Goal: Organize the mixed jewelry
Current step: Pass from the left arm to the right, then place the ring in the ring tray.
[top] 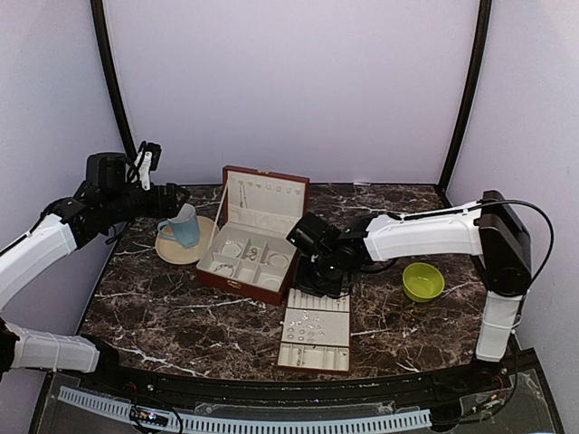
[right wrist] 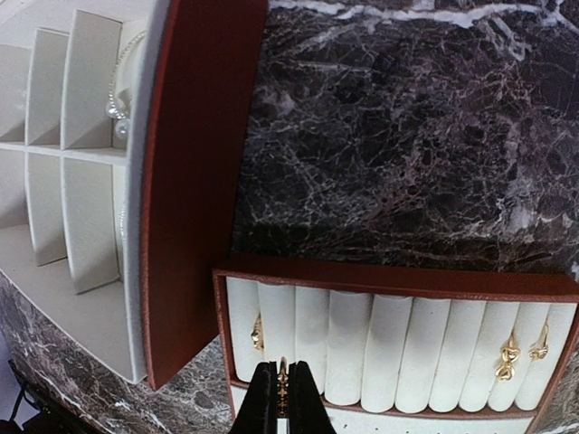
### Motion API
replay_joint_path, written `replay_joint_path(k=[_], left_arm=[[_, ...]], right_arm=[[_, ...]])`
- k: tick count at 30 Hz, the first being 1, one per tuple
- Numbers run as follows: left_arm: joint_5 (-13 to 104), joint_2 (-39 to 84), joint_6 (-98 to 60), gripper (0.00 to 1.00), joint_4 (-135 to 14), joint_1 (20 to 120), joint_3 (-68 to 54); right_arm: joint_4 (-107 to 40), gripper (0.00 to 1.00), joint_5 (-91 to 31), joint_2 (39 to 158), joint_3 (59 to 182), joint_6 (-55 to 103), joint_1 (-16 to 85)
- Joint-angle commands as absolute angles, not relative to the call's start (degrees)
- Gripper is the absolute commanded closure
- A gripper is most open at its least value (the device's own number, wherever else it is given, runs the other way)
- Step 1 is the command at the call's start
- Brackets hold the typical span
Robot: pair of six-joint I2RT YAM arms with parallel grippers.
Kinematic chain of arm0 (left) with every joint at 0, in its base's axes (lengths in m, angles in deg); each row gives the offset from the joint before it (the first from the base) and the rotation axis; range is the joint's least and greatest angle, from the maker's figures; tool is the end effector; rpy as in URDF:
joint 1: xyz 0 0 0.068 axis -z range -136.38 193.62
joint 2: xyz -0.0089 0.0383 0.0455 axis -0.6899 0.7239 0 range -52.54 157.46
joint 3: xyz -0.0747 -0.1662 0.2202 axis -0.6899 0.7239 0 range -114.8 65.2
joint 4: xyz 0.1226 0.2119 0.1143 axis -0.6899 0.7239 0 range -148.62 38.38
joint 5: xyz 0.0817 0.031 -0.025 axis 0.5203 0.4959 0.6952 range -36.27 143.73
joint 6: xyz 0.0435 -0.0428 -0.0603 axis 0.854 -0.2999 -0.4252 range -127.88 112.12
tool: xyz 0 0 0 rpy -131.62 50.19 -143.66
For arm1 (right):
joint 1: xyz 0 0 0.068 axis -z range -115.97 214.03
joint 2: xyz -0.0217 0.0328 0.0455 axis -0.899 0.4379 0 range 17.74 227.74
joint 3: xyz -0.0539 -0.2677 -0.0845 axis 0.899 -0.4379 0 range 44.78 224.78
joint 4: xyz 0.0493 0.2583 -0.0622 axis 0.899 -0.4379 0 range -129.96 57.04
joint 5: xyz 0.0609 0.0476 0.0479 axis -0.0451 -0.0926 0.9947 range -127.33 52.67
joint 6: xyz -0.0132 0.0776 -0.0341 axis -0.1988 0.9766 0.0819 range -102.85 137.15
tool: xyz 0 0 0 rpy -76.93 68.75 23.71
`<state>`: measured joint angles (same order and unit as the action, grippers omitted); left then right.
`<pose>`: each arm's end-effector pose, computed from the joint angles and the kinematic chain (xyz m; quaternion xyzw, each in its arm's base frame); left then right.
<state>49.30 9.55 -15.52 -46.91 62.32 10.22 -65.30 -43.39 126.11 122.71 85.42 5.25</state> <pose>0.2740 -0.0990 0.3386 0.1007 0.8066 -0.1631 0.5591 0.2273 0.3596 0.1669 0.0927 0.9662 0.1873 0.1507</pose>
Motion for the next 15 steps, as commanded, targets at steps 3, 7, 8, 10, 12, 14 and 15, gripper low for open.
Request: replay_joint_path(k=[3, 7, 8, 10, 12, 14, 15], left_arm=[[50.4, 7.7, -14.1, 0.17, -46.9, 62.2, 11.3], [50.5, 7.8, -14.1, 0.17, -46.9, 62.2, 11.3], [50.5, 7.8, -14.1, 0.17, -46.9, 62.2, 11.3], [50.5, 7.7, -14.1, 0.17, -46.9, 62.2, 11.4], [50.5, 7.6, -14.1, 0.17, -47.0, 62.2, 11.5], [50.4, 7.7, -14.1, 0.17, -47.0, 62.2, 11.5], [50.3, 7.7, -14.1, 0.17, -47.0, 62.2, 11.5]], right_arm=[[-66.6, 1.00, -42.9, 128.6, 124.9, 86.5, 4.4], [-67.6, 1.00, -43.0, 129.5, 125.5, 86.7, 4.4], [-67.6, 1.00, -42.7, 129.7, 125.5, 86.7, 4.4], [-67.5, 1.00, -42.5, 130.1, 125.8, 86.6, 4.5], [-67.5, 1.00, -42.4, 130.4, 126.0, 86.6, 4.4], [-67.5, 1.00, -42.5, 130.7, 126.1, 86.6, 4.4], [-67.7, 1.00, -42.6, 130.9, 126.1, 86.6, 4.5]])
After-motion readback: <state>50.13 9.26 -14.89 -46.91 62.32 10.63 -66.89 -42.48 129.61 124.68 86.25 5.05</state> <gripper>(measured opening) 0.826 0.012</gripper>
